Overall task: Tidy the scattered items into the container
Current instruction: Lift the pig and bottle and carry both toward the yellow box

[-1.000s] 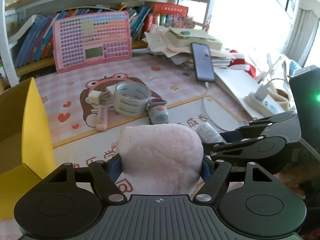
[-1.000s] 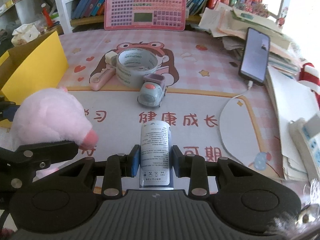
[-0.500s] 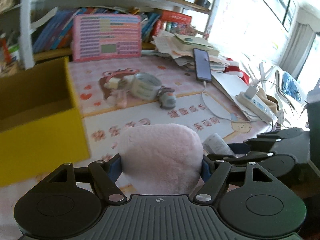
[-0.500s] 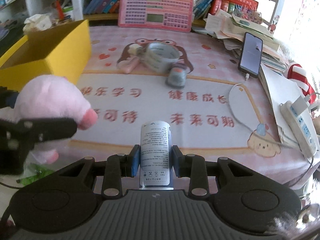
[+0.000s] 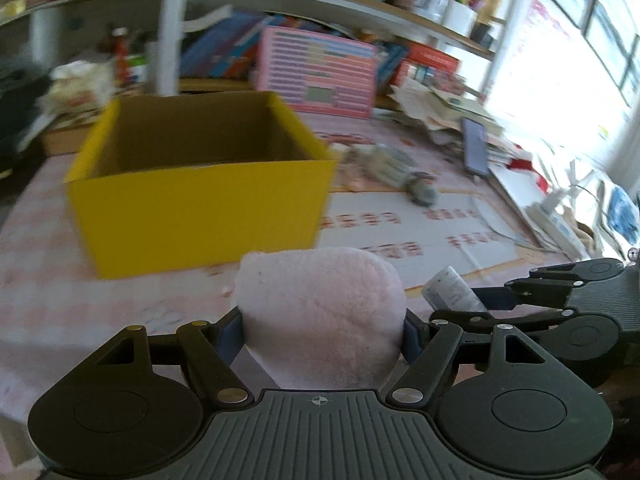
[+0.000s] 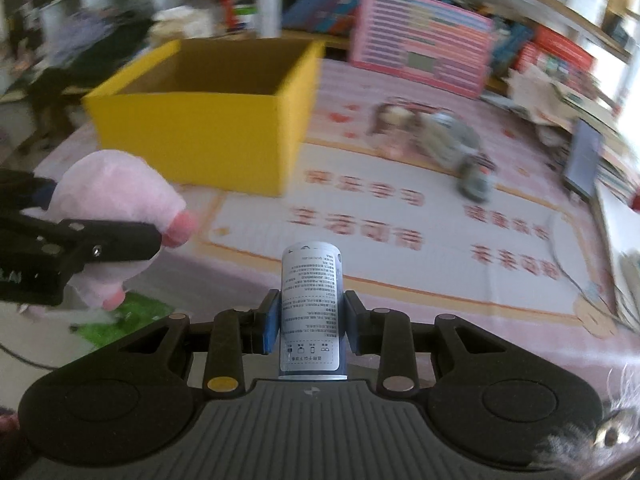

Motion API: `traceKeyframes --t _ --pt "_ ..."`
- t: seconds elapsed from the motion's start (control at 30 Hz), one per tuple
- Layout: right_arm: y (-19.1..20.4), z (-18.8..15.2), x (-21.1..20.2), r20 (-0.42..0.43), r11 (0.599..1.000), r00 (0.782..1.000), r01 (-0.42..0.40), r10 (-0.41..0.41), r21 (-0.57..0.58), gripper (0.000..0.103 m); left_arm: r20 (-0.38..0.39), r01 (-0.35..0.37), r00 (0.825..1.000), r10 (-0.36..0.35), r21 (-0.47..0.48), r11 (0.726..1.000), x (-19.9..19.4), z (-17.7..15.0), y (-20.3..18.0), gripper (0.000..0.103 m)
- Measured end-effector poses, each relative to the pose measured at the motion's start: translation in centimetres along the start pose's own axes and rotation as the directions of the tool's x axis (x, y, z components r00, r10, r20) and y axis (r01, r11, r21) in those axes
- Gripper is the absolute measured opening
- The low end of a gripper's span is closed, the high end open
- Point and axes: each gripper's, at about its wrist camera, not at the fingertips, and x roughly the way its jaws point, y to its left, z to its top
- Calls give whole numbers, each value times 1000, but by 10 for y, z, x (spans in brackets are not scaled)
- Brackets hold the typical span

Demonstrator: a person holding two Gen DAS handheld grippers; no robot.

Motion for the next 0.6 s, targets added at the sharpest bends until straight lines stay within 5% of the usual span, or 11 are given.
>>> traceKeyframes --t 0.23,0.6 --pt "46 7 -3 8 983 997 -71 73 -167 31 0 -105 994 106 -110 988 -28 -22 47 75" --pt "78 27 -5 -26 958 986 -165 164 -233 31 63 -118 990 125 -113 987 -52 -26 64 75"
